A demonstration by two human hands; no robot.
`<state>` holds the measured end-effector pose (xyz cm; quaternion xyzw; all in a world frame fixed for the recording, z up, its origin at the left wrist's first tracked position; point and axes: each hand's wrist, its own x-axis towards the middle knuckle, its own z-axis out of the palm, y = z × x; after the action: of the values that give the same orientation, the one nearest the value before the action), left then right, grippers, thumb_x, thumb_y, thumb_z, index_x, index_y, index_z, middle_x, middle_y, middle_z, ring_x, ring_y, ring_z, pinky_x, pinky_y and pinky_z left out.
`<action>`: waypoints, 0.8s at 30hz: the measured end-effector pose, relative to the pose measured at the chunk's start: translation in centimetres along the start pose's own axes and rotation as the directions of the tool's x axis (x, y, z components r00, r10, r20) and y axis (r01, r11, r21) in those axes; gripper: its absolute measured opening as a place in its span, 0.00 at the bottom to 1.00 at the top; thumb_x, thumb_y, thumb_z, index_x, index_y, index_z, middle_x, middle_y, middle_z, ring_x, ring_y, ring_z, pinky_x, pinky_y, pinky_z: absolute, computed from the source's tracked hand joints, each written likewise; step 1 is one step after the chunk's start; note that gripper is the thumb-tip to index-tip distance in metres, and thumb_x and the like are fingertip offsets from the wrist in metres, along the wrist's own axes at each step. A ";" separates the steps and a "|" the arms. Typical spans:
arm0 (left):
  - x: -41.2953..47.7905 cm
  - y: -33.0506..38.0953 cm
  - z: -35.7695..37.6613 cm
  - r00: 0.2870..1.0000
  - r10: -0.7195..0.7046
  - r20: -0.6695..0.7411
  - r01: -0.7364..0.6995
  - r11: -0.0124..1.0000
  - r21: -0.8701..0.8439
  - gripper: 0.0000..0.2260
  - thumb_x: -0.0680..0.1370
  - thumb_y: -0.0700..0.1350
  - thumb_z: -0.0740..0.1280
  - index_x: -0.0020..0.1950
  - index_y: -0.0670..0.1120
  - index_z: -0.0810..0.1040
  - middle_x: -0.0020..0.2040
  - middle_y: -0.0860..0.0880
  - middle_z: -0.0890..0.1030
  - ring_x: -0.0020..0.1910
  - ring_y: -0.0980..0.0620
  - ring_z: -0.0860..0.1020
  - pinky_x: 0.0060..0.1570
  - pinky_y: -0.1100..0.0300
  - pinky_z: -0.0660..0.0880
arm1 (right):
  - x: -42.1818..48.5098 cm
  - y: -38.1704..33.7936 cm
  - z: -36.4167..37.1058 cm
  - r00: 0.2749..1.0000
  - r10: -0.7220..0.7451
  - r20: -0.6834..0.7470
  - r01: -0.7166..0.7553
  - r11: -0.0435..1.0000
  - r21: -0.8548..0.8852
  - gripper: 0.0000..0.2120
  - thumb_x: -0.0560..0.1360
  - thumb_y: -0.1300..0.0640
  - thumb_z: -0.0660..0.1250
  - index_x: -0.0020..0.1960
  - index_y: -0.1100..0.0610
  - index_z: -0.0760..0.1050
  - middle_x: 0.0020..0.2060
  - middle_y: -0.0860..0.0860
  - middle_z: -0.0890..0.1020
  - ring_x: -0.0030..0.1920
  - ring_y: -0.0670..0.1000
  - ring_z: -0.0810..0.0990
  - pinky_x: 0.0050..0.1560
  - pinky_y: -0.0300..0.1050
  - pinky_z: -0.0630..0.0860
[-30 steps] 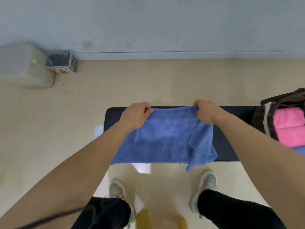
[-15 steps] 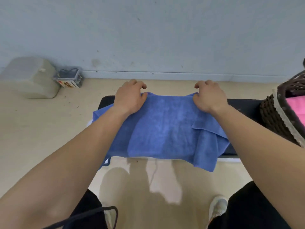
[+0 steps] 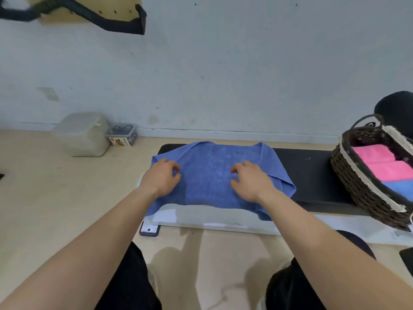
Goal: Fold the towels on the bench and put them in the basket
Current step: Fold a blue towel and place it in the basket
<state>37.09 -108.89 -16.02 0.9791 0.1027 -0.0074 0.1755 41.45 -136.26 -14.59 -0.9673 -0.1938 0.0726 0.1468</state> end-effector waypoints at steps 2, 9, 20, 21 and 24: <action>0.6 -0.4 0.5 0.999 0.002 -0.042 -0.002 1.000 0.009 0.13 0.80 0.51 0.62 0.63 0.53 0.77 0.64 0.50 0.75 0.62 0.47 0.74 0.60 0.48 0.74 | 0.7 -0.9 1.0 0.999 -0.033 0.003 0.033 0.999 -0.002 0.18 0.79 0.51 0.60 0.67 0.52 0.71 0.63 0.52 0.73 0.63 0.57 0.71 0.57 0.54 0.74; 6.1 -2.2 1.8 0.985 0.036 -0.171 -0.034 0.999 0.013 0.16 0.78 0.42 0.61 0.64 0.54 0.76 0.67 0.53 0.75 0.65 0.47 0.71 0.57 0.48 0.75 | 6.2 -2.1 4.2 0.994 -0.111 -0.025 0.111 0.993 0.024 0.21 0.79 0.50 0.59 0.72 0.50 0.68 0.67 0.49 0.71 0.65 0.56 0.68 0.63 0.53 0.69; 12.5 -2.9 1.6 0.994 0.001 -0.110 0.006 0.998 0.070 0.04 0.74 0.49 0.68 0.46 0.57 0.80 0.49 0.56 0.77 0.50 0.50 0.77 0.44 0.56 0.73 | 12.3 -4.0 6.4 0.987 -0.163 0.013 0.163 0.987 0.007 0.24 0.79 0.44 0.57 0.75 0.45 0.64 0.76 0.47 0.61 0.73 0.55 0.58 0.70 0.54 0.59; 12.7 -2.8 1.4 0.993 -0.013 -0.119 0.022 0.997 0.079 0.03 0.73 0.49 0.68 0.45 0.57 0.80 0.47 0.56 0.78 0.48 0.50 0.77 0.42 0.56 0.74 | 12.4 -4.1 6.5 0.987 -0.158 0.019 0.158 0.987 -0.006 0.25 0.79 0.43 0.57 0.75 0.44 0.64 0.76 0.47 0.60 0.74 0.55 0.57 0.71 0.55 0.58; 12.9 -2.7 0.8 0.987 -0.074 -0.143 0.081 0.995 0.050 0.02 0.73 0.50 0.67 0.44 0.55 0.78 0.42 0.56 0.80 0.42 0.50 0.77 0.36 0.57 0.71 | 12.6 -4.5 6.8 0.990 -0.135 0.035 0.136 0.990 -0.025 0.25 0.79 0.43 0.57 0.75 0.44 0.62 0.77 0.48 0.58 0.75 0.56 0.55 0.72 0.55 0.57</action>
<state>49.17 -104.12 -18.37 0.9769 0.1526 0.0520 0.1400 50.06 -125.58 -20.70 -0.9524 -0.2624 0.0759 0.1350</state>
